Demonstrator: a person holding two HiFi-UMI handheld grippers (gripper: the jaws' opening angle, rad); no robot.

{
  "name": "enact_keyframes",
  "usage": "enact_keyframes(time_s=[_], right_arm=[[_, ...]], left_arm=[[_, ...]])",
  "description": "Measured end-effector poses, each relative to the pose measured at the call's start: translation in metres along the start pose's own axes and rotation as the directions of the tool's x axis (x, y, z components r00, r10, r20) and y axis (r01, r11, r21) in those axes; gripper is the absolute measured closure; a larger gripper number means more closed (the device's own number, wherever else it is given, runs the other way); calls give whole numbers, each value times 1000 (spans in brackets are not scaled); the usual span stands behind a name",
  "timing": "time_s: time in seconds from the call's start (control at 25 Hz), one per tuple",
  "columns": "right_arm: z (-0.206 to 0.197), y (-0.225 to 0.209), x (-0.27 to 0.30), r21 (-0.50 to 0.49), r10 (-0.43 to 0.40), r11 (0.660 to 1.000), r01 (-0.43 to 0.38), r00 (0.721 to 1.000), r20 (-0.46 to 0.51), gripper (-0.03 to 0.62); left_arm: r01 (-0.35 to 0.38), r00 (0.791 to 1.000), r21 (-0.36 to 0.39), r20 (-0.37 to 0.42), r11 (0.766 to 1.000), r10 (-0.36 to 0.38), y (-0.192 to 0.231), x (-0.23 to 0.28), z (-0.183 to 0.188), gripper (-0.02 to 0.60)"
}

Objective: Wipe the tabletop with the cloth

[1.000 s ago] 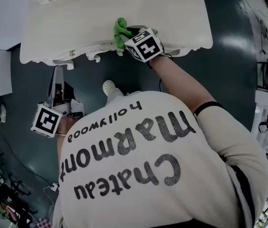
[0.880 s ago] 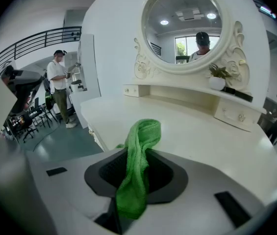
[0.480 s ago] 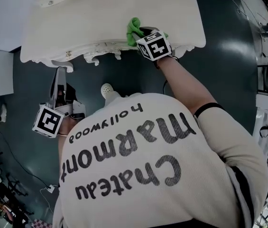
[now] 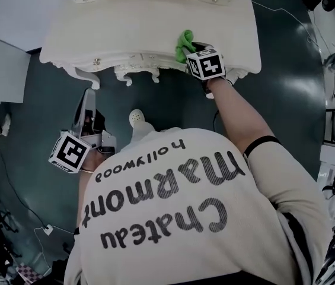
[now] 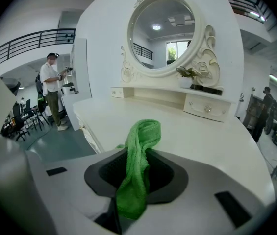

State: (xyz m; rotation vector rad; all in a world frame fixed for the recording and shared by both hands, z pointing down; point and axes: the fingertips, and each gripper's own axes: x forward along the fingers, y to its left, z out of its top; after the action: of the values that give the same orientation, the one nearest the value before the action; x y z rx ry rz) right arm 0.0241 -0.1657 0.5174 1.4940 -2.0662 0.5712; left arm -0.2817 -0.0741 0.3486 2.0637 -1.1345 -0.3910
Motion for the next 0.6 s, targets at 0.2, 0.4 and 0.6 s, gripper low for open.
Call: enact_keyframes(time_s=[0.2, 0.4, 0.6], right_arm=[[10, -6, -6, 238, 91, 966, -99, 995, 45, 474], [57, 4, -38, 478, 103, 838, -264, 936, 336, 502], [84, 22, -62, 502, 43, 819, -277, 903, 427, 534]], left_arm=[[-50, 998, 30, -23, 998, 50, 10, -20, -12, 574], [-54, 997, 80, -42, 995, 57, 15, -12, -4, 574], [38, 997, 88, -67, 995, -32, 0, 8, 11, 574]])
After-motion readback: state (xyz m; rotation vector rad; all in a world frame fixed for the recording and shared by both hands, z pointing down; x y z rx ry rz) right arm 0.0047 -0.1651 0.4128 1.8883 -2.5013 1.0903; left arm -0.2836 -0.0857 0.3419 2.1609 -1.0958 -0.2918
